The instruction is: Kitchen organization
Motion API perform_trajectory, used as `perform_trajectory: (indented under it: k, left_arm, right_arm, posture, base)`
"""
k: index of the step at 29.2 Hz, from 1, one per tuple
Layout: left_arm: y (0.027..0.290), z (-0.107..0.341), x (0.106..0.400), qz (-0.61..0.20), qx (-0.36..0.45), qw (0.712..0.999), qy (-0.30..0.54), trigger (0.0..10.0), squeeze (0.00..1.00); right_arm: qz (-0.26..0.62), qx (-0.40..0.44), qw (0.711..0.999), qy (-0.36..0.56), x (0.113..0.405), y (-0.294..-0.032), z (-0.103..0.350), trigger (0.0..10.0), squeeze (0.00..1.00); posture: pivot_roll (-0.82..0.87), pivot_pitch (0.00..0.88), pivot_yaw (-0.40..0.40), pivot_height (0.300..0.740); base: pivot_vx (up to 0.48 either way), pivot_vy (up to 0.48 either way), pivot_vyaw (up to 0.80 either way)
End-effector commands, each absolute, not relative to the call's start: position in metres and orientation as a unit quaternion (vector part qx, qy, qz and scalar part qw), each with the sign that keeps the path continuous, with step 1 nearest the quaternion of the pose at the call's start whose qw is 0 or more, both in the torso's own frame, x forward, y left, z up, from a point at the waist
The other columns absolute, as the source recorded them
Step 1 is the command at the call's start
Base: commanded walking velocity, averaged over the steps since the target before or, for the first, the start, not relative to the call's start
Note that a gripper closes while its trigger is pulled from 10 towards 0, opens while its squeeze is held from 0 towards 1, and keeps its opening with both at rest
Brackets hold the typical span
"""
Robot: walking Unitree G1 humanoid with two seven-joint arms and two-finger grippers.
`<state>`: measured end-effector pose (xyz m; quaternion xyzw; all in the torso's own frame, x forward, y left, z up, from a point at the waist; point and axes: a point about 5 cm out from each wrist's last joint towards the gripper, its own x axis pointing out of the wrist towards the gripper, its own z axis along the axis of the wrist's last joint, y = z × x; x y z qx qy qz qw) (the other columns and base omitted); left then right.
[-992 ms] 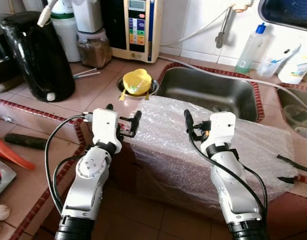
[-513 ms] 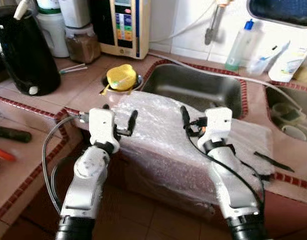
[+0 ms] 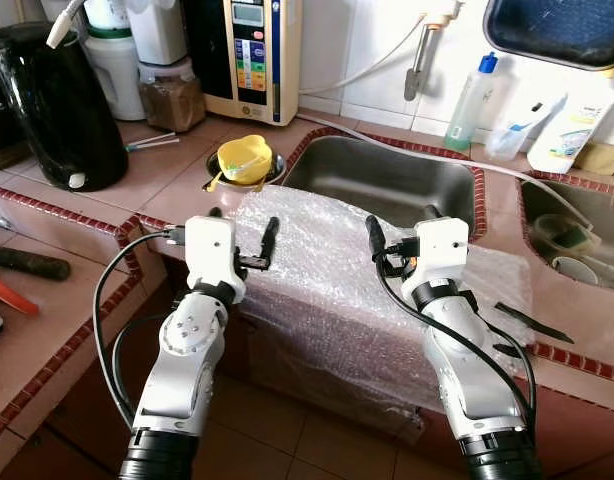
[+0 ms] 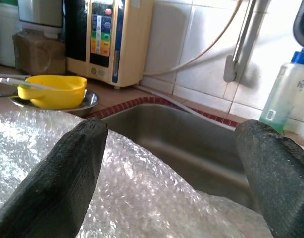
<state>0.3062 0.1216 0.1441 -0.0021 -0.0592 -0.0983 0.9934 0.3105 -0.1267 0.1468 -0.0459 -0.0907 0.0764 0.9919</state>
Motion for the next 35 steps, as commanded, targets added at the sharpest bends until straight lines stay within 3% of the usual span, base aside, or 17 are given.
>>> perform_trajectory:
  k: [1,8,35]
  left_arm:
    - [0.1159,0.1457,0.3068,-0.108,-0.006,0.992,-0.063,10.0,0.0]
    - [0.115,0.1441,0.3063,-0.105,-0.008,0.992,-0.063,10.0,0.0]
    - [0.1106,0.142,0.3081,-0.117,-0.012,0.991,-0.061,10.0,0.0]
  right_arm:
    - [0.077,-0.053,0.99,-0.101,0.3112,-0.1294,0.1531,10.0,0.0]
    - [0.088,-0.06,0.989,-0.102,0.3107,-0.1277,0.1541,10.0,0.0]
    - [0.095,-0.078,0.987,-0.1,0.3121,-0.1289,0.1529,10.0,0.0]
  posture:
    - [0.04,0.0,-0.054,0.74]
    - [0.04,0.0,-0.066,0.74]
    - [0.03,0.0,-0.068,0.74]
  base:
    - [0.0,0.0,0.0]
    - [0.037,0.0,0.0]
    - [0.317,0.0,0.0]
